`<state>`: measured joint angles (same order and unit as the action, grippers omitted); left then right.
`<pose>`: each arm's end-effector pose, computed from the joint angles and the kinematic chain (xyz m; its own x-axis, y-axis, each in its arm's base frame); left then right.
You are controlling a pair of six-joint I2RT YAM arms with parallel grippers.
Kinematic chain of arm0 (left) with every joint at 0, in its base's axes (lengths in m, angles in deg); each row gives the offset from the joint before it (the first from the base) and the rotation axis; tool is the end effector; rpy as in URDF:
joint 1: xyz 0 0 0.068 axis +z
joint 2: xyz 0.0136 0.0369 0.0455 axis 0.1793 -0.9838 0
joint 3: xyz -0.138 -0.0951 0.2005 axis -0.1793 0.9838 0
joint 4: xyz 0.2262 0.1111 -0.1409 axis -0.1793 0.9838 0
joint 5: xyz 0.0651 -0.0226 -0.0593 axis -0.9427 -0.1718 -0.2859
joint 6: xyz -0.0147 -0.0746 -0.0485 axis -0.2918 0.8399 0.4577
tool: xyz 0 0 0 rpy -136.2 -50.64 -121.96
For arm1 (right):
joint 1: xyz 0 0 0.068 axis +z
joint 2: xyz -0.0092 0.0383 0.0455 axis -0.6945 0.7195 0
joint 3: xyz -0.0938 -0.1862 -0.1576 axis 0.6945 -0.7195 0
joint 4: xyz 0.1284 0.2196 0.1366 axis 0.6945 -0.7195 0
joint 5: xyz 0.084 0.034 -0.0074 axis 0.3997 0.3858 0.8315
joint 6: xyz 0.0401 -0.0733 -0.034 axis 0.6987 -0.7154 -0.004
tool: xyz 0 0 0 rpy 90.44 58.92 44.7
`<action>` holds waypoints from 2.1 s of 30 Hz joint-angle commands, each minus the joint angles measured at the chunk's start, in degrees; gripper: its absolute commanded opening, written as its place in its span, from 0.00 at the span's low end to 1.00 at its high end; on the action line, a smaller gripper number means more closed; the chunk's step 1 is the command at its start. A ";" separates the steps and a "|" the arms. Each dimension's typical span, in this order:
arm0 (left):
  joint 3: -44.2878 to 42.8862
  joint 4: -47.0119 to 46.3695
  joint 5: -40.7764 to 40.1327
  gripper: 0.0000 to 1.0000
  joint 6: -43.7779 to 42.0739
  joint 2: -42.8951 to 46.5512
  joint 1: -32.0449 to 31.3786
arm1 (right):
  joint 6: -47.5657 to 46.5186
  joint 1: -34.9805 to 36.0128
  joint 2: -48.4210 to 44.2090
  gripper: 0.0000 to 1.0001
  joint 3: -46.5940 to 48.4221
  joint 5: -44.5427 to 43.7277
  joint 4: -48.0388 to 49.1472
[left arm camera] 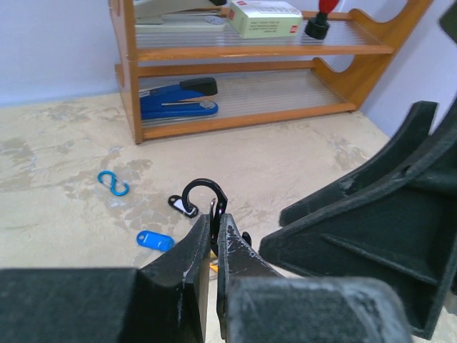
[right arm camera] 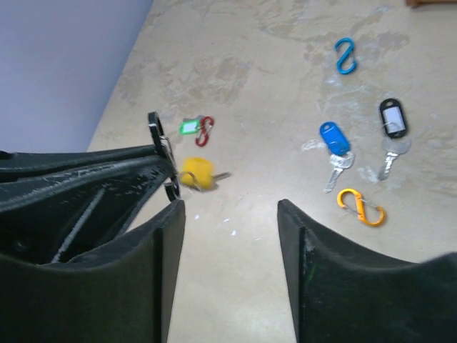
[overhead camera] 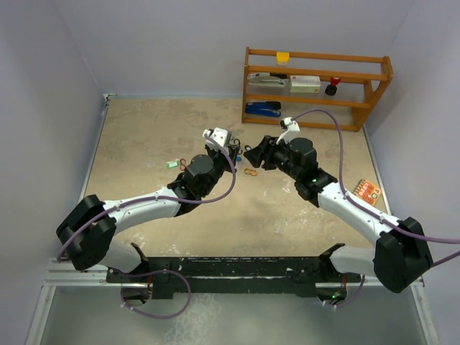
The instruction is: Put the keys on the keyring
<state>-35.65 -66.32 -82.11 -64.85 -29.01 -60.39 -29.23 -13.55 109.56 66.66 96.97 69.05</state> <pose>0.2721 -0.2809 0.2499 -0.1261 -0.2099 -0.9695 0.4748 0.8454 -0.2448 0.3071 0.1925 0.2647 -0.4490 0.4057 -0.7961 -0.4314 0.6818 0.5908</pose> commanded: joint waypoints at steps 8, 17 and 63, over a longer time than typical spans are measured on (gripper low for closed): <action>-2.46 5.57 -10.59 0.00 0.60 -3.09 3.22 | -2.26 -0.44 -2.85 0.67 2.50 -7.23 -4.08; -3.21 12.92 -13.77 0.00 4.98 -8.49 11.13 | -4.22 -0.98 -3.21 0.67 2.64 -8.24 -5.54; -16.49 28.58 -3.73 0.63 9.33 -18.37 15.53 | -8.00 -2.31 14.52 0.68 13.17 -10.07 -16.23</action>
<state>-49.66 -38.45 -88.80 -54.27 -46.06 -44.02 -35.92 -15.56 124.21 77.31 88.92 53.14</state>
